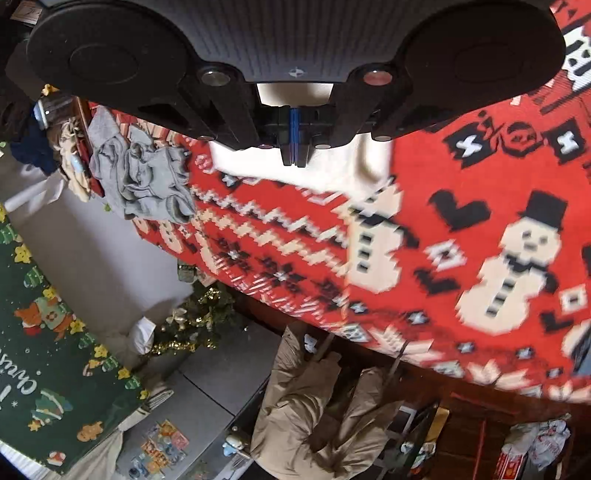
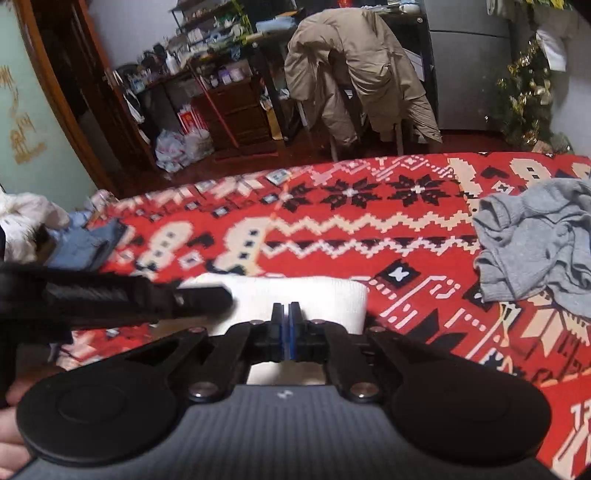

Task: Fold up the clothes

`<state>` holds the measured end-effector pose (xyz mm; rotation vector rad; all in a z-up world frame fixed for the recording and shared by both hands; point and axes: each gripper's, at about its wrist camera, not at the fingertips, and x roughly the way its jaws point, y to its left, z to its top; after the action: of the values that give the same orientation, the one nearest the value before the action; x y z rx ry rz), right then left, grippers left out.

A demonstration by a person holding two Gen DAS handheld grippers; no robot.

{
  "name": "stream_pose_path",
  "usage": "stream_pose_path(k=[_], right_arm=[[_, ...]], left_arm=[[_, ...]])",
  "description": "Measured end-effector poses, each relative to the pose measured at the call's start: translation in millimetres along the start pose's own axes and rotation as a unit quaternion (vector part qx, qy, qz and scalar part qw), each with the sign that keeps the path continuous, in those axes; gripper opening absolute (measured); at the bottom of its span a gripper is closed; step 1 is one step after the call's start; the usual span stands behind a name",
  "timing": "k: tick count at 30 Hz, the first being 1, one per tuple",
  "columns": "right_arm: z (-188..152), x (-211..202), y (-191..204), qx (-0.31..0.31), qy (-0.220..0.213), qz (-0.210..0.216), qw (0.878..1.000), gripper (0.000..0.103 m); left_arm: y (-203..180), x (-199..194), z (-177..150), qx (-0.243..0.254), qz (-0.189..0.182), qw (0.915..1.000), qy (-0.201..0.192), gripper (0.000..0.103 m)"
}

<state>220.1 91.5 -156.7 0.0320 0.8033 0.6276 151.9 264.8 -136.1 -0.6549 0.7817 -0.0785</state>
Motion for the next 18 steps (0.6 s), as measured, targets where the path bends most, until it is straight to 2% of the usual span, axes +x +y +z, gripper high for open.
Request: stream_pose_path(k=[3,7,10,15,18], right_arm=[[-9.9,0.5,-1.5,-0.014,-0.020,0.005,1.000,0.000],[-5.8,-0.6,-11.7,0.000,-0.012,0.020,1.000,0.000],[-8.5,-6.6,-15.5,-0.005,-0.019,0.017,1.000,0.000],[-5.3,-31.9,-23.4,0.008,-0.031,-0.007,0.999,0.002],[-6.6,-58.3,-27.9,0.029,-0.032,-0.007,0.999,0.003]], left_arm=[[4.1,-3.6,2.3,0.003,0.010,0.9999,-0.007,0.003],[2.2,-8.9,1.8,0.019,0.030,0.9993,-0.014,0.003],[3.4,-14.9,0.5,0.023,0.050,0.9983,-0.018,0.003],[15.0,-34.9,0.9,-0.010,0.064,0.9978,-0.017,0.003],[6.6,-56.9,-4.1,-0.005,0.060,0.9981,-0.016,0.005]])
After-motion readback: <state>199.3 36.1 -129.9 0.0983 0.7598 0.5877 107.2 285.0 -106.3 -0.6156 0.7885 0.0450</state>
